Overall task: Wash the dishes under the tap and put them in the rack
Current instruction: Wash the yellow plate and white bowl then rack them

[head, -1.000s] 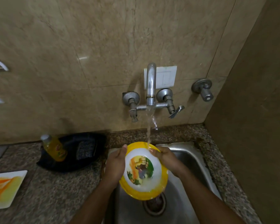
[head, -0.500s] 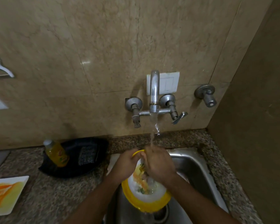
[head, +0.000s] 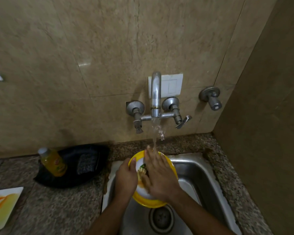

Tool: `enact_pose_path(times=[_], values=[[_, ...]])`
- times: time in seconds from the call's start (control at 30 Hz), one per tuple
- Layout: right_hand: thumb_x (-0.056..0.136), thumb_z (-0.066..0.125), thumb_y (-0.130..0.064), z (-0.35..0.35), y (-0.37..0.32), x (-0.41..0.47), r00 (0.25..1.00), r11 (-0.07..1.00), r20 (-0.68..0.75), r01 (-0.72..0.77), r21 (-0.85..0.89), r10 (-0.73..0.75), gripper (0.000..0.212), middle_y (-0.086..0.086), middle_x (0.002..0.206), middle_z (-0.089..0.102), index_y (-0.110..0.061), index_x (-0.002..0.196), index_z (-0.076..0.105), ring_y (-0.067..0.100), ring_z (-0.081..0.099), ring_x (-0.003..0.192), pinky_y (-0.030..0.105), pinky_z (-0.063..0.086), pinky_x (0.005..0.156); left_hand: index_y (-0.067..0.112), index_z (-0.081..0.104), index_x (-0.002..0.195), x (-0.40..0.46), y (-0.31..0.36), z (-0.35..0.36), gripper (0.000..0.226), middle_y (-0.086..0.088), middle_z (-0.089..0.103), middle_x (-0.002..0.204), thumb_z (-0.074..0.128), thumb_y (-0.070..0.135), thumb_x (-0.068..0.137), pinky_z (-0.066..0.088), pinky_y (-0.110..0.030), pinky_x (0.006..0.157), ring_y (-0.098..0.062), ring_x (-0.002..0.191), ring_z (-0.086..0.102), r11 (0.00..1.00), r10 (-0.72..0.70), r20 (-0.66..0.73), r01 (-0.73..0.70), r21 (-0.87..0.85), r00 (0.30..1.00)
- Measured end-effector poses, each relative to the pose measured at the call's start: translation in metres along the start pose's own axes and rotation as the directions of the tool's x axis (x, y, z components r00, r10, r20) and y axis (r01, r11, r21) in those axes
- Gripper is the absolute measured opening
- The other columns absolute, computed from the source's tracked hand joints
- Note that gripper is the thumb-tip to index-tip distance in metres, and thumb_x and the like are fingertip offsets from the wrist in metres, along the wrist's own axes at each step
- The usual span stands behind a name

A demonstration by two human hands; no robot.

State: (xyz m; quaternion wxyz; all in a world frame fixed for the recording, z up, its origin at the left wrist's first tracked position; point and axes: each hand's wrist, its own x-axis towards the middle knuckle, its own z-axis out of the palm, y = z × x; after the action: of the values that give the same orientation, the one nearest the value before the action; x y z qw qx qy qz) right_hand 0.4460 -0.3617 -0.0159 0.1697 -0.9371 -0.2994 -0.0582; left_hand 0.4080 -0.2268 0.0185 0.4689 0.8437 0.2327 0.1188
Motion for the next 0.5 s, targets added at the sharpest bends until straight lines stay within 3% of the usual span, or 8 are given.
enact_pose_path(times=[0.13,0.2,0.27,0.33,0.37,0.4,0.43,0.5], values=[[0.098,0.032,-0.055,0.004,-0.002,-0.005,0.988,0.988,-0.003,-0.152,0.012,0.152,0.076,0.004,0.166,-0.001,-0.015,0.158,0.009,0.024,-0.003,0.152,0.047,0.006,0.120,0.008,0.067,0.107,0.000,0.003,0.001,0.034,-0.016,0.070,0.107,0.046,0.034,0.102,0.043,-0.032,0.077,-0.037,0.103,0.063,1.000,-0.014,-0.066,0.014,0.009,0.998],[0.097,0.035,-0.053,0.005,-0.002,-0.010,0.993,0.993,-0.005,-0.121,0.013,0.121,0.075,0.007,0.165,0.004,-0.015,0.158,0.013,0.026,0.005,0.152,0.046,0.011,0.119,0.008,0.067,0.108,-0.001,-0.001,-0.003,0.034,-0.016,0.070,0.106,0.045,0.033,0.102,0.040,-0.030,0.075,-0.038,0.102,0.063,0.999,-0.044,-0.123,0.041,-0.024,0.991],[0.096,0.037,-0.047,0.001,0.009,-0.016,0.987,0.986,0.030,-0.158,0.045,0.157,0.074,0.007,0.166,0.000,-0.029,0.158,0.000,0.029,0.003,0.152,0.048,0.018,0.119,0.008,0.067,0.111,0.000,-0.004,-0.011,0.037,-0.015,0.069,0.106,0.043,0.036,0.102,0.045,-0.035,0.077,-0.037,0.101,0.063,0.998,-0.056,-0.149,0.050,-0.049,0.987],[0.095,0.043,-0.041,-0.001,0.022,-0.022,0.969,0.939,0.087,-0.247,0.239,0.232,0.077,0.006,0.166,0.005,-0.042,0.155,-0.005,0.027,0.014,0.150,0.046,0.030,0.116,0.011,0.066,0.116,0.003,-0.003,-0.017,0.039,-0.012,0.068,0.111,0.045,0.040,0.102,0.050,-0.041,0.086,-0.034,0.104,0.063,0.994,-0.086,-0.157,0.073,-0.086,0.984],[0.092,0.048,-0.039,-0.004,0.021,-0.023,0.956,0.845,0.120,-0.294,0.447,0.269,0.078,0.004,0.163,0.018,-0.045,0.154,0.002,0.023,0.029,0.145,0.044,0.039,0.111,0.012,0.066,0.118,0.004,-0.001,-0.019,0.038,-0.010,0.068,0.112,0.046,0.040,0.101,0.050,-0.042,0.089,-0.032,0.104,0.063,0.989,-0.107,-0.154,0.088,-0.122,0.982],[0.087,0.056,-0.036,-0.006,0.018,-0.022,0.929,0.651,0.165,-0.352,0.672,0.332,0.081,0.003,0.157,0.034,-0.044,0.153,0.012,0.020,0.045,0.134,0.044,0.048,0.102,0.012,0.067,0.118,0.005,0.000,-0.020,0.037,-0.007,0.068,0.110,0.048,0.039,0.101,0.050,-0.041,0.089,-0.029,0.103,0.063,0.979,-0.131,-0.153,0.104,-0.173,0.979],[0.082,0.065,-0.029,-0.010,0.014,-0.020,0.885,0.382,0.233,-0.394,0.836,0.403,0.081,0.006,0.147,0.046,-0.038,0.150,0.023,0.020,0.057,0.121,0.042,0.056,0.090,0.013,0.068,0.115,0.006,0.001,-0.022,0.034,-0.004,0.068,0.106,0.049,0.037,0.101,0.050,-0.037,0.085,-0.027,0.100,0.063,0.965,-0.153,-0.154,0.114,-0.235,0.976],[0.075,0.075,-0.007,-0.017,0.015,-0.014,0.794,-0.081,0.409,-0.420,0.904,0.449,0.075,0.013,0.130,0.059,-0.027,0.138,0.039,0.029,0.066,0.103,0.037,0.060,0.069,0.014,0.071,0.100,0.010,0.000,-0.026,0.027,-0.001,0.071,0.091,0.051,0.033,0.101,0.049,-0.030,0.072,-0.023,0.088,0.066,0.918,-0.164,-0.114,0.109,-0.381,0.980]])
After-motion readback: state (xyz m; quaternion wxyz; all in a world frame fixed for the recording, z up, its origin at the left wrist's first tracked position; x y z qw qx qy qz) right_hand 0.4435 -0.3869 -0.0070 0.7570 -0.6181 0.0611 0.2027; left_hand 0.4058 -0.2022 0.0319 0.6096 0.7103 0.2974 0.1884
